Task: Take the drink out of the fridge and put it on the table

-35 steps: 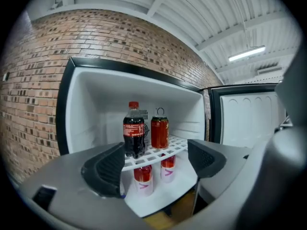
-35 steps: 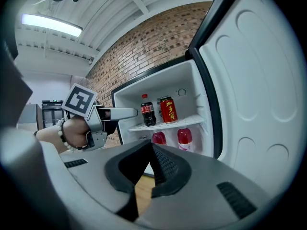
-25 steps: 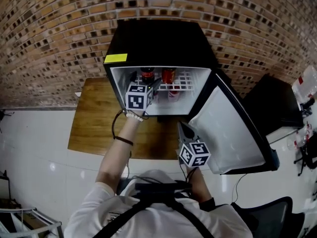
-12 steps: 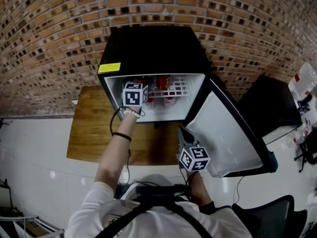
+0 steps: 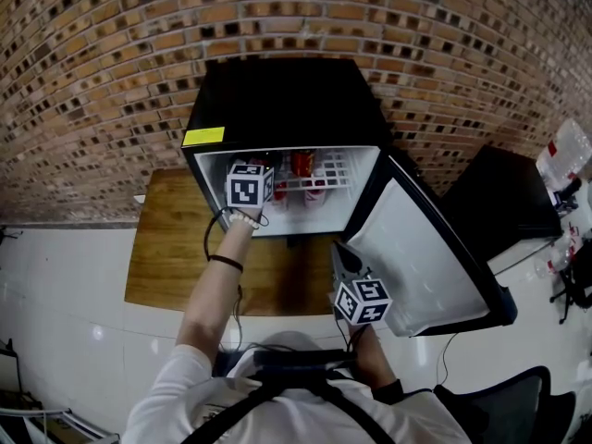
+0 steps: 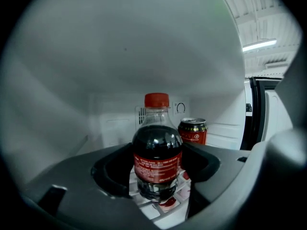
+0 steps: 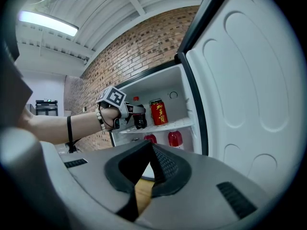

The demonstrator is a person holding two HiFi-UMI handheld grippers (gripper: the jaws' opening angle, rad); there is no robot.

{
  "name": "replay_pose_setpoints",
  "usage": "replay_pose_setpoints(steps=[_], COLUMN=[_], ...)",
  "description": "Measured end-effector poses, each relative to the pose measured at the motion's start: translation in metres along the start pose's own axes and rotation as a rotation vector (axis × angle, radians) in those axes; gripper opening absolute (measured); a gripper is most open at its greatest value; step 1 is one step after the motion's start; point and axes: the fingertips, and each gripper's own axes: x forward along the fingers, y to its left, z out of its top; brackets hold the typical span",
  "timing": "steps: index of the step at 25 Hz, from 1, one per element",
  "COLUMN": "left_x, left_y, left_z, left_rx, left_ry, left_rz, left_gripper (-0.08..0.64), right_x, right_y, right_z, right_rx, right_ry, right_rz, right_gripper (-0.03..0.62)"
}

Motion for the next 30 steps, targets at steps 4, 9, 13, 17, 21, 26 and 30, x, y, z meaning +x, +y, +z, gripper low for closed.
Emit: replay_pose_setpoints(steps=[4, 9, 13, 17, 21, 26, 30], left_x=[-0.015, -0.043, -0.068, -0.091, -0.108, -0.117, -0.119], left_y=[-0.006, -0.017, -0.029, -0.045, -0.059, -0.073, -0.078], left_z=[0.006, 0.009, 0.007, -0.004, -0.024, -0.066, -0.103], left_rx=[0.001, -0.008, -0.040, -0.050, -0.056, -0.053, -0.047], left_ry=[-0.023, -0.054, -0.088, -0.114, -0.118, -0.082, -0.049], left_rz=[-0.005, -0.031, -0.068, -0.103, -0.121, -0.137, -0.135], left_gripper=[0.305, 0.305, 0.305, 0.305, 0.305, 0.305, 0.305], right_x=[0.000, 0.000, 0.001, 0.001, 0.000, -0.004, -0.007], right_y=[0.002, 0.008, 0.014, 0.017, 0.021, 0.023, 0.024], right_z=[0.003, -0.001, -0.002, -0.005, -0.008, -0.012, -0.015], right_rx=[-0.003, -0.005, -0.007, -0.006, -0.006, -0.003, -0.002], right_ry=[-0.006, 0.000, 0.003, 0.008, 0.012, 0.018, 0.022], right_rz=[0.004, 0.020, 0.033, 0.044, 0.052, 0.051, 0.050], right_gripper=[0.014, 0.014, 0.014, 0.014, 0.014, 0.014, 0.014])
